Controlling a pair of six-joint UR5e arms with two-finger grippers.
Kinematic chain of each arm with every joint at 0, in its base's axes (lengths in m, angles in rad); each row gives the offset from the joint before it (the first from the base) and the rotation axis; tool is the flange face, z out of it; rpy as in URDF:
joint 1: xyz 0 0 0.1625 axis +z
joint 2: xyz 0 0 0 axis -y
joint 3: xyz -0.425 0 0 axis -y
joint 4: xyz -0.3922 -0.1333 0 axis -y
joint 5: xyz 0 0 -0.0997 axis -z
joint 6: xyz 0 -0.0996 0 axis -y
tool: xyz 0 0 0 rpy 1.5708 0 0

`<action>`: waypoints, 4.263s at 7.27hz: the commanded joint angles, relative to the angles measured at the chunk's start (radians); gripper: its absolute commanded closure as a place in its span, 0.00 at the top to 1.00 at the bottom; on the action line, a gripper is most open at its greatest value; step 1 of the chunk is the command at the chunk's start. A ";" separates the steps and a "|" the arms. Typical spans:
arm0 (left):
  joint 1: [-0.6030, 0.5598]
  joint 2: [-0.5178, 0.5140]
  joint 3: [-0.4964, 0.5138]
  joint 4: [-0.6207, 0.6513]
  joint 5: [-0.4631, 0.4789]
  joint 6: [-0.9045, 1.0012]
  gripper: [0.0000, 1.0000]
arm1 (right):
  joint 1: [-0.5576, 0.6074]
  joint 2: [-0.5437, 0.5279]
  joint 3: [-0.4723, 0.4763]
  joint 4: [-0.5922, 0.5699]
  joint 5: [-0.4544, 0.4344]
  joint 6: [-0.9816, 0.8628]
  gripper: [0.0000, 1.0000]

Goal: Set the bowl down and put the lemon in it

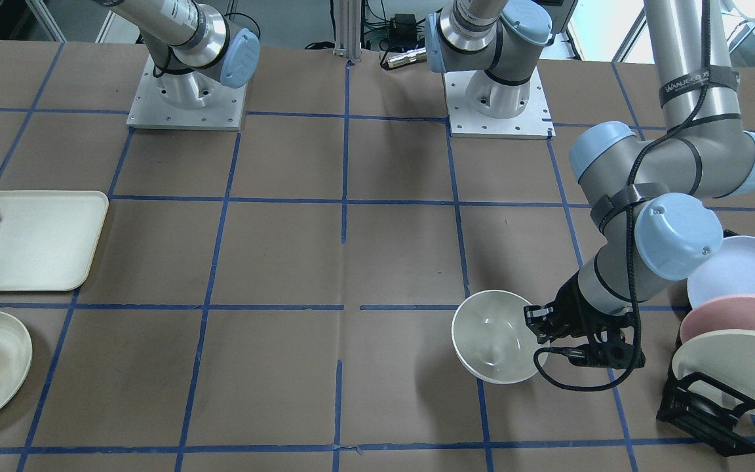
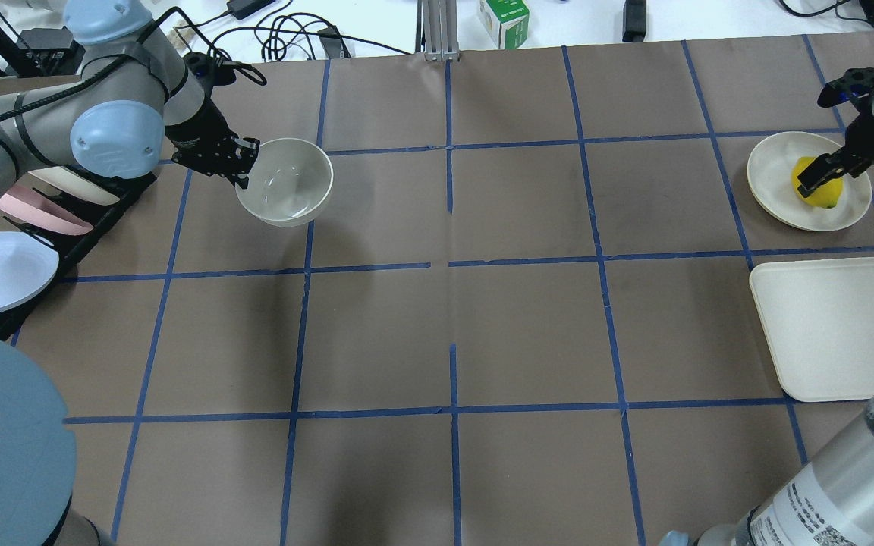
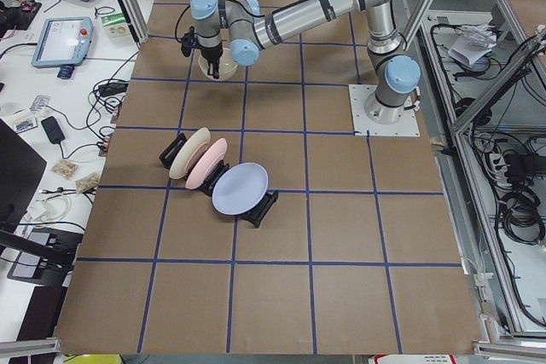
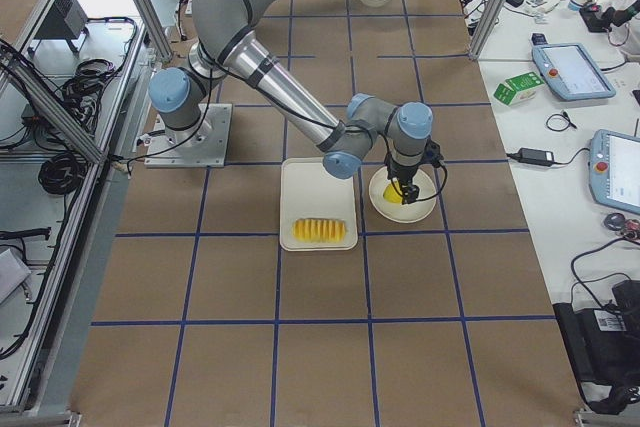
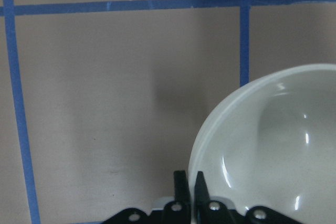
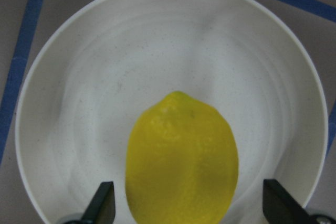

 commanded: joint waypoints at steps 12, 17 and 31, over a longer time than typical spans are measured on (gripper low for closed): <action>-0.375 0.009 -0.227 0.279 -0.018 -0.557 0.00 | 0.269 -0.253 -0.163 0.471 0.009 0.616 0.00; -0.275 0.102 -0.070 -0.028 -0.035 -0.507 1.00 | 0.602 -0.265 -0.151 0.490 0.006 0.999 0.00; -0.213 0.446 -0.010 -0.344 0.063 -0.255 1.00 | 0.937 -0.066 -0.043 0.229 0.061 1.259 0.00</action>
